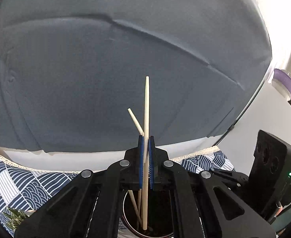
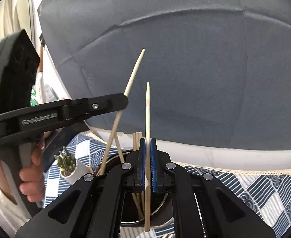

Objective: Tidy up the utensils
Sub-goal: 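Lower both sticks into the black cup and open both grippers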

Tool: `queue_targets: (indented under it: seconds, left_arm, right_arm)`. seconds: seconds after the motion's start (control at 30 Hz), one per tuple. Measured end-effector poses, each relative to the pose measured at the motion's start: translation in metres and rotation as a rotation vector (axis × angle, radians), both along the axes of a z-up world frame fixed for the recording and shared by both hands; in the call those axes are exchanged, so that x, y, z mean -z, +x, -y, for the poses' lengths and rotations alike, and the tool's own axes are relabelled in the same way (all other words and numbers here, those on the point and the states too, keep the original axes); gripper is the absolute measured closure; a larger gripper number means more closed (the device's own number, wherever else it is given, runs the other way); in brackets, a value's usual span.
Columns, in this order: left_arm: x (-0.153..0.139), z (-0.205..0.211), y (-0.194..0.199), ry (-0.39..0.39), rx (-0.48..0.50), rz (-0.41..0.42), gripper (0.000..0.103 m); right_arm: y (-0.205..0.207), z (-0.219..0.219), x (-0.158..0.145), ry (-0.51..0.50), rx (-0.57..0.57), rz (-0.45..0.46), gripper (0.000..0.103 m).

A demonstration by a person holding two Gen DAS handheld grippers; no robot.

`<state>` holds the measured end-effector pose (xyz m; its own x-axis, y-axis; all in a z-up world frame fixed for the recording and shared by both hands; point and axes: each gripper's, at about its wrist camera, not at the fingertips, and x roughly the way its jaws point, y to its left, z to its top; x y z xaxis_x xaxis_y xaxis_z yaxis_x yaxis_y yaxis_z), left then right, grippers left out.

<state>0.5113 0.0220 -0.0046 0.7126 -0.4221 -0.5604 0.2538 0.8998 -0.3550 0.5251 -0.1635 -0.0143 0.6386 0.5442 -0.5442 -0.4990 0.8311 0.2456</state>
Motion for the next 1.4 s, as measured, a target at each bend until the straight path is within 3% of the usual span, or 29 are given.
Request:
queue_targets:
  seconds: [0.1, 0.2, 0.33, 0.47, 0.83, 1.17, 1.3, 1.37, 1.4]
  left_arm:
    - [0.003, -0.001, 0.002, -0.009, -0.005, 0.007, 0.098]
    - [0.005, -0.003, 0.0, -0.024, -0.009, 0.006, 0.098]
    - [0.009, -0.004, -0.008, -0.027, -0.016, 0.022, 0.098]
    - [0.017, -0.005, -0.011, -0.02, -0.009, 0.0, 0.098]
    - [0.023, -0.004, -0.033, 0.047, -0.009, -0.026, 0.098]
    - [0.021, 0.003, -0.057, 0.108, 0.004, -0.033, 0.097]
    - [0.014, -0.003, -0.071, 0.103, -0.02, -0.023, 0.076]
    - [0.01, -0.006, -0.08, 0.11, -0.033, -0.023, 0.072]
    - [0.009, -0.007, -0.084, 0.114, -0.041, -0.024, 0.064]
  right_arm:
    - [-0.001, 0.002, -0.003, 0.043, -0.004, 0.013, 0.098]
    - [0.004, 0.013, -0.004, 0.17, -0.015, 0.002, 0.098]
    - [0.014, 0.024, 0.015, 0.332, -0.003, -0.05, 0.098]
    - [0.013, 0.026, 0.03, 0.386, 0.021, -0.072, 0.098]
    - [-0.017, 0.013, 0.023, 0.106, 0.045, -0.032, 0.098]
    - [-0.036, 0.005, 0.024, -0.026, 0.054, -0.028, 0.095]
    - [-0.046, 0.012, 0.018, -0.032, 0.062, -0.021, 0.093]
    - [-0.054, 0.02, 0.014, -0.04, 0.066, -0.011, 0.081]
    - [-0.058, 0.025, 0.012, -0.042, 0.069, -0.003, 0.071]
